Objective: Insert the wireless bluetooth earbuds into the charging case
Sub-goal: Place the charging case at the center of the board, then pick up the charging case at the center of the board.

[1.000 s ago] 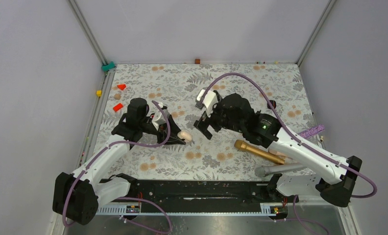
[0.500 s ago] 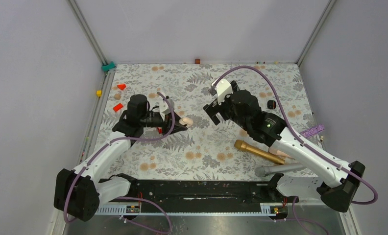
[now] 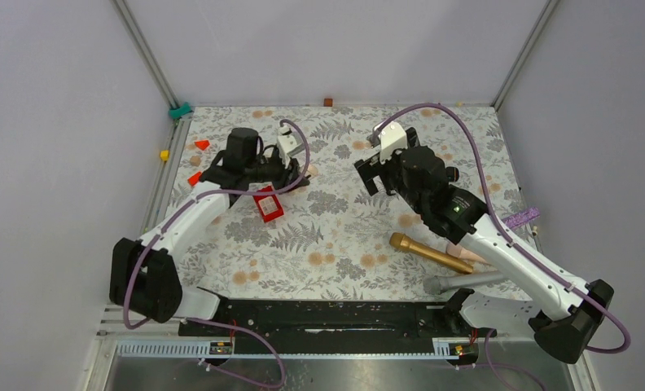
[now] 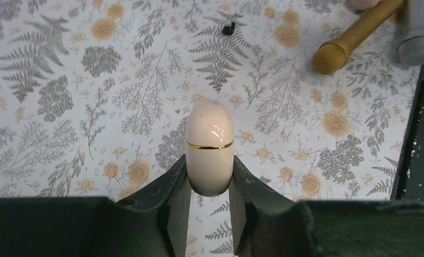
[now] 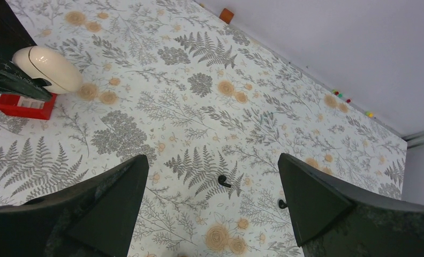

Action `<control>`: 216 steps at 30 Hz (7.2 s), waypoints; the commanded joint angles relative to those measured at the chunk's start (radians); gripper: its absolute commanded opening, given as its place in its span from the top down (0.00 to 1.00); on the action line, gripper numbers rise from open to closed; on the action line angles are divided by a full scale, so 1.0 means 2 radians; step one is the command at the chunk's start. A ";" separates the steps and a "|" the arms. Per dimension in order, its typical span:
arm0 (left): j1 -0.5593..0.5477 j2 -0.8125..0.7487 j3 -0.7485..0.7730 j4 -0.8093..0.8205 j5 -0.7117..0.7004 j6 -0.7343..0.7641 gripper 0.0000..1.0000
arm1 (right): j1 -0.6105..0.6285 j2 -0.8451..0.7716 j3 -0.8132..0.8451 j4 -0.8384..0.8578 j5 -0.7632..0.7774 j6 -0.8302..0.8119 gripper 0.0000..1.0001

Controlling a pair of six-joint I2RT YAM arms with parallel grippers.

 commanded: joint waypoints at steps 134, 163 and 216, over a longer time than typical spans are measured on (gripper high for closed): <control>0.085 -0.065 0.060 -0.241 -0.004 0.008 0.01 | -0.451 0.722 0.660 -0.537 -0.133 0.104 0.16; 0.090 -0.080 0.059 -0.241 -0.003 0.007 0.01 | -0.411 0.697 0.621 -0.554 -0.214 0.134 0.41; 0.096 -0.074 0.052 -0.227 -0.003 0.005 0.01 | -0.447 0.719 0.639 -0.502 -0.227 0.316 0.00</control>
